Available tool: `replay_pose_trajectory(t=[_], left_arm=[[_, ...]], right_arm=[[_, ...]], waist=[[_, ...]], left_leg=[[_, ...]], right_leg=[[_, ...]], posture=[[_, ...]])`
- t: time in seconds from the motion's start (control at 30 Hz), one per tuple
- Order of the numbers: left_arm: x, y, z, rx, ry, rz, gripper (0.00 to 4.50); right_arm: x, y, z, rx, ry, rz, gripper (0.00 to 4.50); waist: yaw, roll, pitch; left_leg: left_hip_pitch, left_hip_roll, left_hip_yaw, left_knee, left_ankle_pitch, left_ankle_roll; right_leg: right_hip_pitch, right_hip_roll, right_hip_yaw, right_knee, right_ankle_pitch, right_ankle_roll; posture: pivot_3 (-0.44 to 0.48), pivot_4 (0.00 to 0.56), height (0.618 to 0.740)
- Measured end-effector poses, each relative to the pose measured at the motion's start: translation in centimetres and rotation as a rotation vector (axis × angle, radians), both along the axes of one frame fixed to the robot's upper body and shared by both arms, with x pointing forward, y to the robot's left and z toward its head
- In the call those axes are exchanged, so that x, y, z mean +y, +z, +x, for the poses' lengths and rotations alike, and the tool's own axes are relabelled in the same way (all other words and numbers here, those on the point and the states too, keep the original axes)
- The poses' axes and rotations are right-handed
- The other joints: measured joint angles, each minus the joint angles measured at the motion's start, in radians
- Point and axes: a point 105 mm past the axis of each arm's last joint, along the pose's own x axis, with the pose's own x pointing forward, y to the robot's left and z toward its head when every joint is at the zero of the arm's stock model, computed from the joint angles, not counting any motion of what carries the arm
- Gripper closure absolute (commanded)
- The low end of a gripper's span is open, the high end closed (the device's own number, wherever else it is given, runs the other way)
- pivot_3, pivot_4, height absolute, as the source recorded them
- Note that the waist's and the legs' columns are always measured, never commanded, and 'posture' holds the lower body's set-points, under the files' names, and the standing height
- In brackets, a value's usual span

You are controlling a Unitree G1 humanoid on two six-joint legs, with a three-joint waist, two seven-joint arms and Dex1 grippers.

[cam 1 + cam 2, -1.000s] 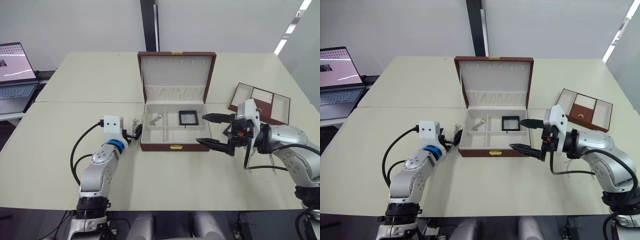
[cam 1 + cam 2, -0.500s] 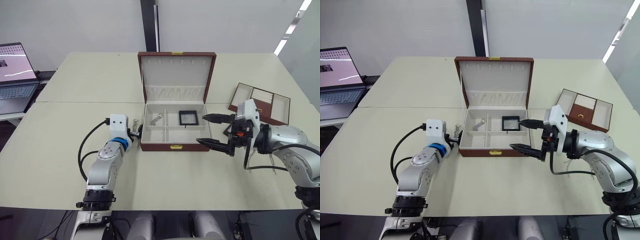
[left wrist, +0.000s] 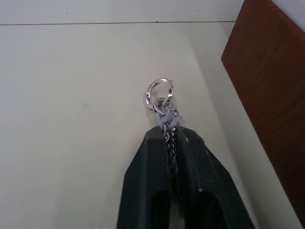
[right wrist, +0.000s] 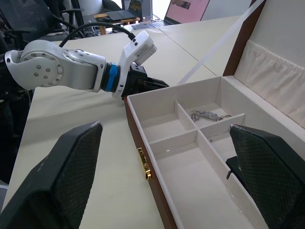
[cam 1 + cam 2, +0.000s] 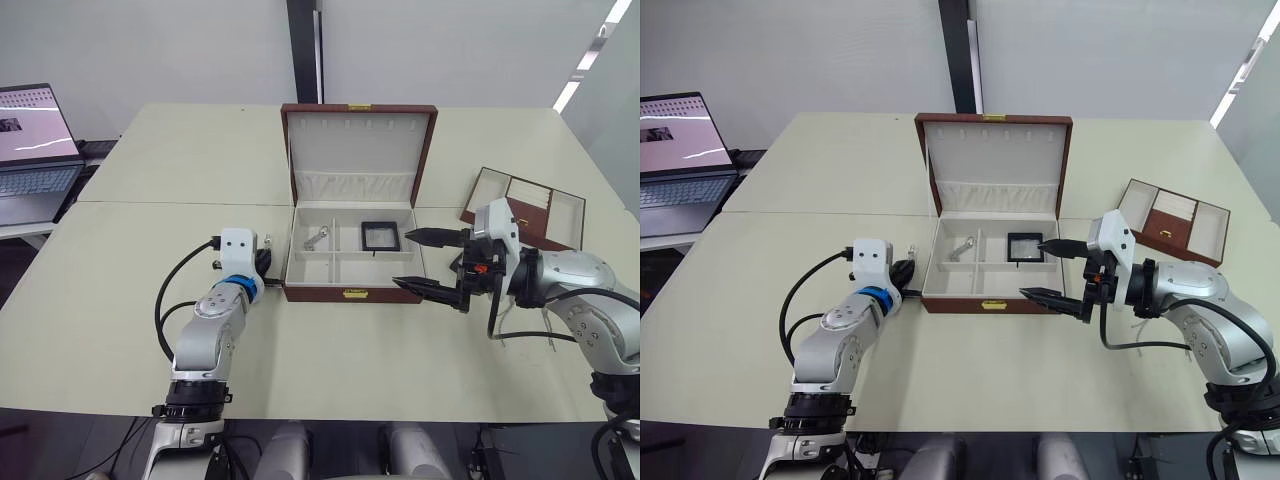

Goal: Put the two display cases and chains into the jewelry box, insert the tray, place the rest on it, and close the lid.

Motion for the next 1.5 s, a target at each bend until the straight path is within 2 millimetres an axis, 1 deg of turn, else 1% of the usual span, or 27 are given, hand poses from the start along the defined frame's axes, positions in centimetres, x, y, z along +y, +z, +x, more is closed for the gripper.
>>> replay_pose_trajectory(t=[0.13, 0.37, 0.43, 0.53, 0.6, 0.67, 0.73, 1.0, 1.1, 1.17, 1.3, 1.4, 1.5], left_arm=[[0.1, 0.0, 0.0, -0.006, 0.011, -0.011, 4.49], [0.8, 0.5, -0.6, -0.030, 0.058, -0.109, 4.49], [0.7, 1.6, -0.8, -0.059, 0.051, -0.126, 4.49], [0.5, 4.1, -0.9, -0.122, 0.042, -0.149, 4.49], [-0.2, 6.5, -1.0, -0.185, 0.013, -0.180, 4.49], [-0.9, 8.3, -1.2, -0.233, -0.017, -0.193, 4.49], [-1.3, 9.0, -1.5, -0.248, -0.043, -0.204, 4.49], [-3.2, 10.6, -1.8, -0.260, -0.137, -0.235, 4.49], [-4.1, 11.6, -2.1, -0.281, -0.197, -0.242, 4.49], [-4.6, 11.8, -2.3, -0.282, -0.237, -0.242, 4.49], [-5.4, 11.5, -2.6, -0.257, -0.295, -0.249, 4.49], [-5.8, 10.8, -2.8, -0.232, -0.322, -0.253, 4.49], [-6.2, 9.5, -3.3, -0.191, -0.347, -0.253, 4.49]], right_arm=[[0.0, 0.0, 0.0, 0.000, 0.000, 0.000, 0.00], [-0.2, 0.4, 0.0, -0.007, -0.006, 0.013, 0.00], [-0.2, 0.4, 0.0, -0.008, -0.006, 0.014, 0.00], [-0.2, 0.4, 0.0, -0.008, -0.007, 0.014, 0.00], [-0.2, 0.4, 0.0, -0.008, -0.007, 0.015, 0.00], [-0.2, 0.4, 0.1, -0.008, -0.008, 0.016, 0.00], [-0.2, 0.4, 0.1, -0.009, -0.010, 0.016, 0.00], [-0.3, 0.5, 0.2, -0.014, -0.023, 0.019, 0.00], [-0.6, 0.8, 0.3, -0.025, -0.038, 0.025, 0.00], [-0.8, 0.9, 0.4, -0.030, -0.049, 0.028, 0.00], [-1.1, 0.6, 0.5, -0.021, -0.073, 0.032, 0.00], [-1.2, 0.4, 0.4, -0.013, -0.079, 0.032, 0.00], [-1.3, 0.5, 0.3, -0.020, -0.081, 0.032, 0.00]], waist=[[0.000, 0.000, 0.000], [0.000, -0.001, 0.000], [-0.001, -0.002, 0.001], [-0.001, -0.002, 0.001], [-0.001, -0.002, 0.001], [-0.001, -0.002, 0.001], [-0.001, -0.002, 0.001], [-0.003, -0.002, 0.001], [-0.003, -0.002, 0.001], [-0.003, -0.002, 0.001], [-0.003, -0.002, 0.001], [-0.003, -0.002, 0.001], [-0.003, -0.002, 0.001]], left_leg=[[0.000, 0.000, 0.000, 0.000, 0.000, 0.000], [-0.001, 0.000, 0.000, 0.000, 0.000, 0.000], [-0.001, 0.000, 0.000, 0.000, 0.000, 0.000], [-0.002, 0.000, 0.000, 0.000, 0.000, 0.000], [-0.002, 0.000, 0.000, 0.000, 0.000, 0.000], [-0.001, 0.000, 0.000, 0.000, 0.001, -0.001], [-0.001, 0.000, 0.000, 0.000, 0.001, -0.001], [-0.002, 0.000, 0.000, 0.000, 0.001, -0.001], [-0.002, 0.000, 0.000, 0.000, 0.001, -0.001], [-0.002, 0.000, 0.001, 0.000, 0.001, -0.002], [-0.002, 0.000, 0.000, 0.000, 0.001, -0.001], [-0.002, 0.000, 0.001, 0.000, 0.001, -0.001], [-0.002, 0.000, 0.000, 0.000, 0.001, -0.001]], right_leg=[[0.000, 0.000, 0.000, 0.000, 0.000, 0.000], [-0.001, 0.000, 0.000, 0.000, 0.000, 0.000], [-0.001, 0.000, 0.000, 0.000, 0.000, 0.000], [-0.001, 0.000, 0.000, 0.000, 0.000, 0.000], [-0.001, 0.000, 0.000, 0.000, 0.000, 0.000], [-0.001, 0.000, 0.000, -0.001, 0.000, 0.000], [-0.001, 0.000, 0.000, -0.001, 0.000, 0.000], [-0.001, 0.001, 0.000, -0.001, 0.000, 0.000], [-0.001, 0.001, 0.000, -0.001, 0.000, 0.000], [-0.001, 0.001, 0.000, -0.002, 0.000, 0.000], [-0.001, 0.001, 0.000, -0.002, 0.000, 0.000], [-0.001, 0.001, 0.001, -0.002, 0.000, 0.000], [-0.001, 0.001, 0.000, -0.002, 0.000, 0.000]], posture=[[0.000, 0.150, 0.740], [0.000, 0.150, 0.740], [0.000, 0.150, 0.740], [0.000, 0.150, 0.740], [0.000, 0.150, 0.740], [0.000, 0.150, 0.740], [0.000, 0.150, 0.740], [0.000, 0.150, 0.740], [0.000, 0.150, 0.740], [0.000, 0.150, 0.740], [0.000, 0.150, 0.740], [0.000, 0.150, 0.740], [0.000, 0.150, 0.740]])
